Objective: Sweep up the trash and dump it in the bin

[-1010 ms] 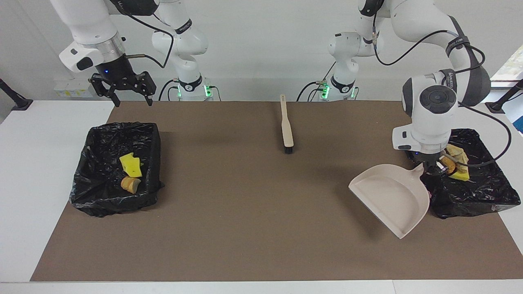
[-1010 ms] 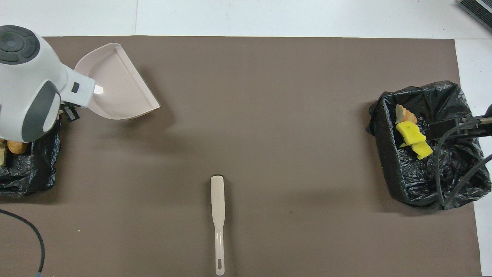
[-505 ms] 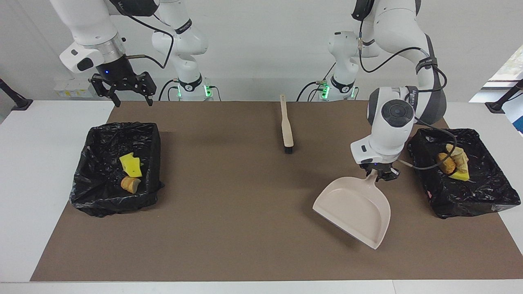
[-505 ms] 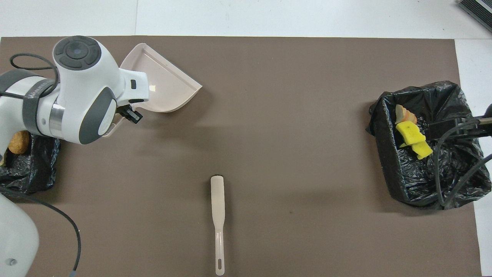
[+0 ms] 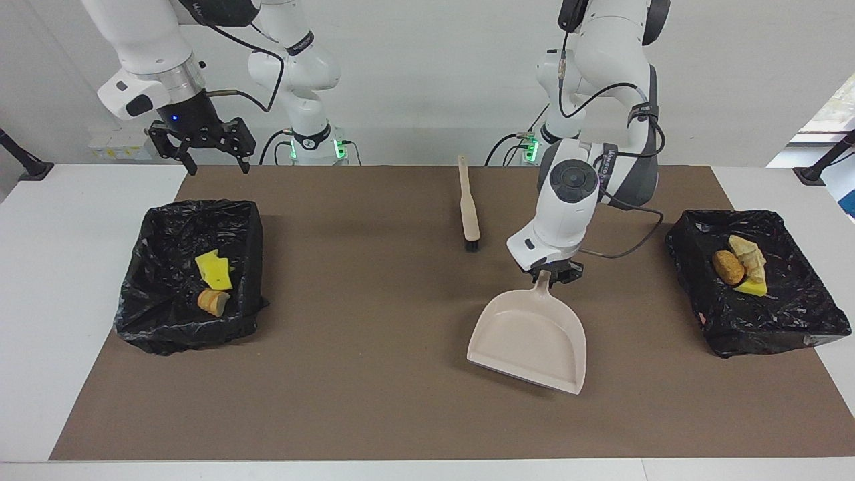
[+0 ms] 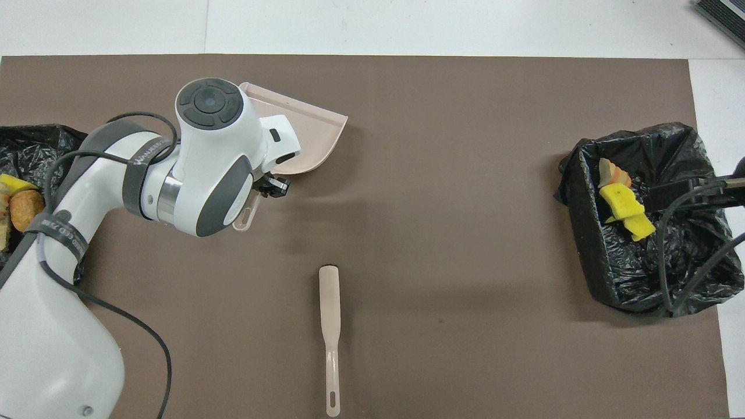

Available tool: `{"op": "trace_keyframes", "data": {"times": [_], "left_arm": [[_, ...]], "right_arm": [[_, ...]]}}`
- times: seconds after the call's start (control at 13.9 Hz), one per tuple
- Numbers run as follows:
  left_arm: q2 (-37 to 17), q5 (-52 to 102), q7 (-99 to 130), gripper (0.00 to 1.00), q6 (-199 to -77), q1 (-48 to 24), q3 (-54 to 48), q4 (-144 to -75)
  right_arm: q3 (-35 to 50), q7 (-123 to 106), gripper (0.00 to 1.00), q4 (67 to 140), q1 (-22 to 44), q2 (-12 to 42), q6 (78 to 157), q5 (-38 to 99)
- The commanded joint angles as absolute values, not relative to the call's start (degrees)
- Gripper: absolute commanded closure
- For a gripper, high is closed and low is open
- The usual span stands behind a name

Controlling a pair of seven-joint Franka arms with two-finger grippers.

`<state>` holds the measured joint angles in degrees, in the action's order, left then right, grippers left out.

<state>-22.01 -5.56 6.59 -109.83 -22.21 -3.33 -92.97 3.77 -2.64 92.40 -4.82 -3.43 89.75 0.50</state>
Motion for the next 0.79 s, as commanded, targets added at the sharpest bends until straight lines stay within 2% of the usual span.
{"op": "trace_keyframes", "data": {"times": [0.0, 0.72], "left_arm": [[-22.41, -4.66, 12.3, 1.0, -108.45, -25.84, -1.85, -91.49], [-21.71, -4.39, 12.3, 1.0, -109.08, -26.63, -1.93, -92.99]], "right_arm": [[3.96, -1.76, 0.0, 93.25, -5.1, -4.22, 89.38, 1.32], [3.96, -1.76, 0.0, 93.25, -5.1, -4.22, 89.38, 1.32]]}}
